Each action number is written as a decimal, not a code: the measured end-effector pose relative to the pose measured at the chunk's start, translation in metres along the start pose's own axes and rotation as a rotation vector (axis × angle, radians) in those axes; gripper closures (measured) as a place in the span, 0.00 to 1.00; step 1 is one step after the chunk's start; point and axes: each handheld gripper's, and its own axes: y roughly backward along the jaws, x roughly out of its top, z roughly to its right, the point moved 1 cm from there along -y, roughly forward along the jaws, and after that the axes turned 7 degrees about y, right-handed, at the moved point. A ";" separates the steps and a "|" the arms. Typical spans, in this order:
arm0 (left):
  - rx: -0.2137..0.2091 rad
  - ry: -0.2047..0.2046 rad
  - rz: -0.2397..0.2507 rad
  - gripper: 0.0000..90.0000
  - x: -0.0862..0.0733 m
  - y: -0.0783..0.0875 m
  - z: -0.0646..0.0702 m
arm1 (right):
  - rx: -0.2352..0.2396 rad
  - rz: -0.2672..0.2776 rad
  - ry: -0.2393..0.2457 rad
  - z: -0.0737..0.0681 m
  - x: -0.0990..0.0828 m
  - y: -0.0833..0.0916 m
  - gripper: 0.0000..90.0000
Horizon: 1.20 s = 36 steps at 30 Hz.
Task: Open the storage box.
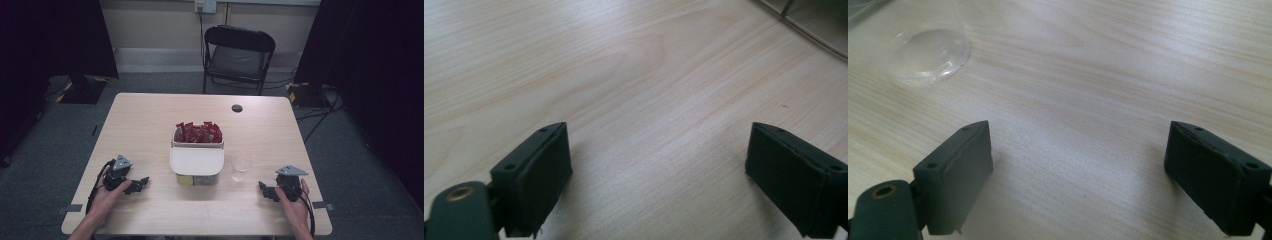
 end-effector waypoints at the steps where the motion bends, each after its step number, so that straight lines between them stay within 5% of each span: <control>1: 0.002 -0.001 0.000 0.14 0.000 0.000 0.000 | -0.001 -0.001 0.000 0.000 0.000 0.000 0.12; 13: -0.033 0.027 0.018 0.18 0.006 0.003 0.004 | 0.000 0.000 0.000 0.000 0.000 0.000 0.13; 36: -0.153 0.006 0.062 0.18 0.022 0.009 0.031 | -0.001 0.000 0.000 0.000 0.000 0.000 0.12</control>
